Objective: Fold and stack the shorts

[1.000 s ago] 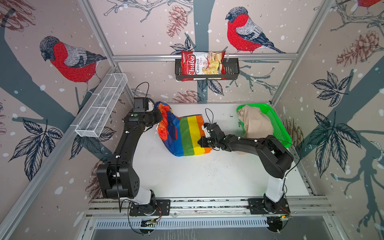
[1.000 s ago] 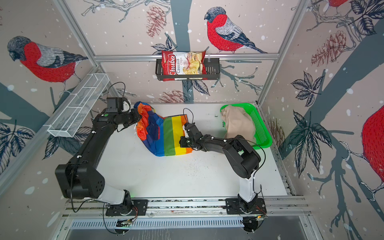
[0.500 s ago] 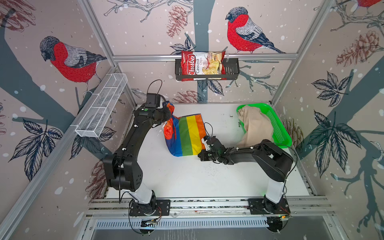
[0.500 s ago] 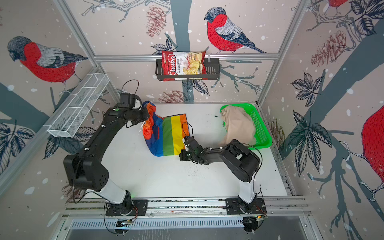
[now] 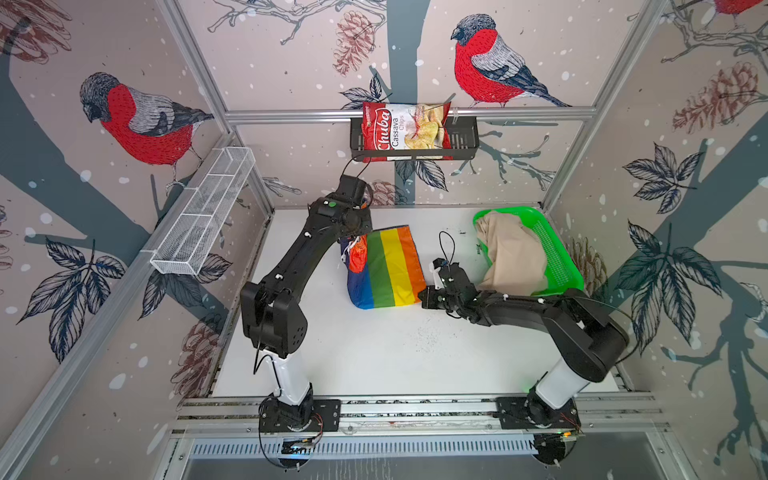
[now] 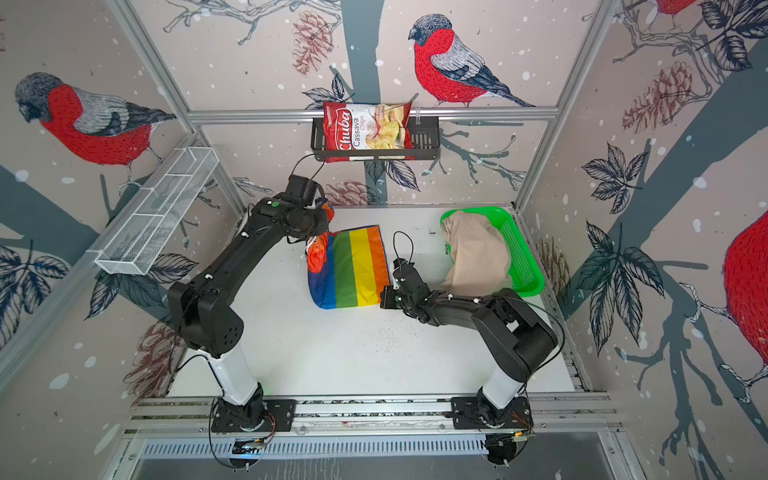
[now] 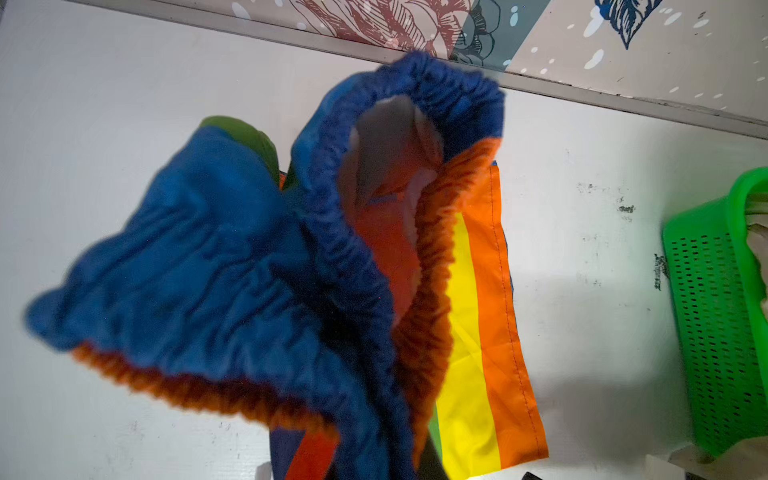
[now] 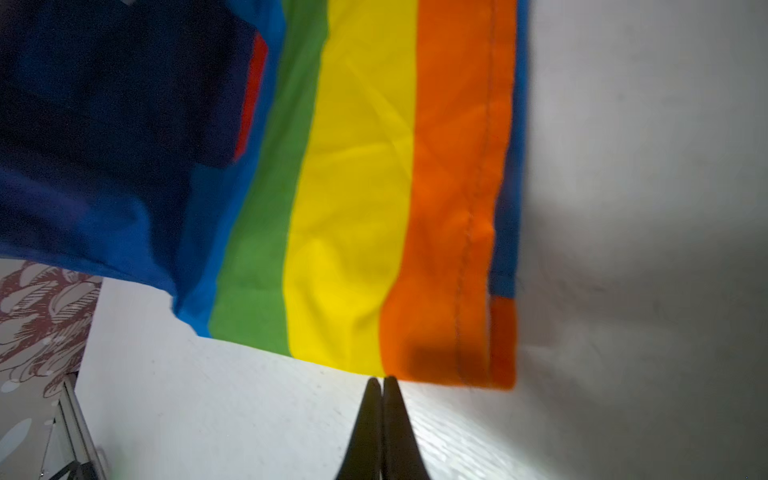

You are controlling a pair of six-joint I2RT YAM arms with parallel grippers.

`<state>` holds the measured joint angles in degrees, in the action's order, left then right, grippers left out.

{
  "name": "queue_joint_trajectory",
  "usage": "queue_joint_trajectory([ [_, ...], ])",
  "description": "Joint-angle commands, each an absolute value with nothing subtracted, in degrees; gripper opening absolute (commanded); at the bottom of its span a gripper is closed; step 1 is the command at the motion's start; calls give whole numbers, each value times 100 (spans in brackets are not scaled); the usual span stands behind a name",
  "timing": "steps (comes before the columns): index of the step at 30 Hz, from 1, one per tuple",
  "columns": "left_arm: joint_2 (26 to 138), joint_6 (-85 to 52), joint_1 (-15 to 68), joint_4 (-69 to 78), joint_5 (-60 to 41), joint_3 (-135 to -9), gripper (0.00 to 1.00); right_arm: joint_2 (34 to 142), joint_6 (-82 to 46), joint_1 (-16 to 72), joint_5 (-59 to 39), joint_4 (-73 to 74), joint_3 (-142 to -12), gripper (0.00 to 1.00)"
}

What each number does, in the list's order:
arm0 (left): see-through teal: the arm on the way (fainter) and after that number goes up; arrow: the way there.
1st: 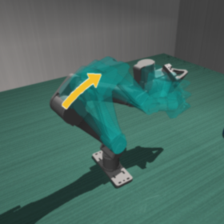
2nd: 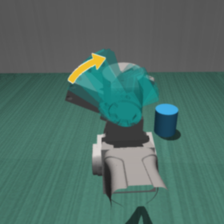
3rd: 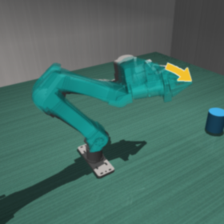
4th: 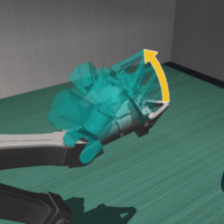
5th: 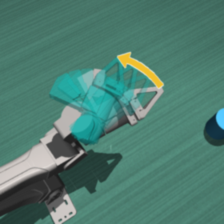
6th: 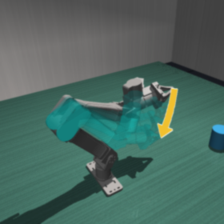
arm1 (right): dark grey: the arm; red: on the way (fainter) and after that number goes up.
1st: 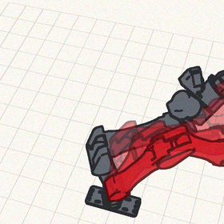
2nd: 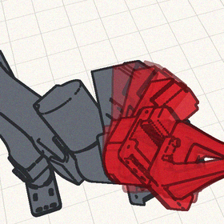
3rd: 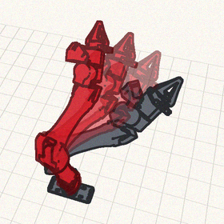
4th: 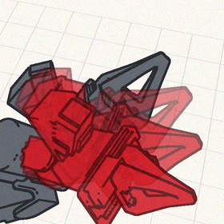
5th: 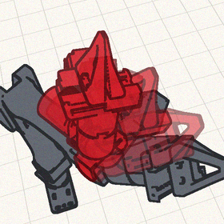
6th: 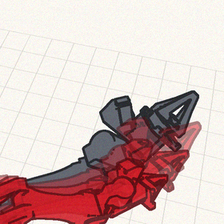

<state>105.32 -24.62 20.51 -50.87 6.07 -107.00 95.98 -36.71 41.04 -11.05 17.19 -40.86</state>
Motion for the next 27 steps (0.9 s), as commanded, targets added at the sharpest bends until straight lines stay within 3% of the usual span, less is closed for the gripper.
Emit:
queue_joint_trajectory([
  [1,10631,-2484,2134,-5444,1000,-10978,0,9692,-3931,3912,-1235,2454,-3725,1],
  [15,11902,-2753,3080,-5891,1297,-12039,0,10511,-4438,4108,-1543,3780,-2993,1],
  [27,13370,-3195,3285,-5903,880,-12805,0,10933,-4473,4140,-1682,4222,-2910,0],
])
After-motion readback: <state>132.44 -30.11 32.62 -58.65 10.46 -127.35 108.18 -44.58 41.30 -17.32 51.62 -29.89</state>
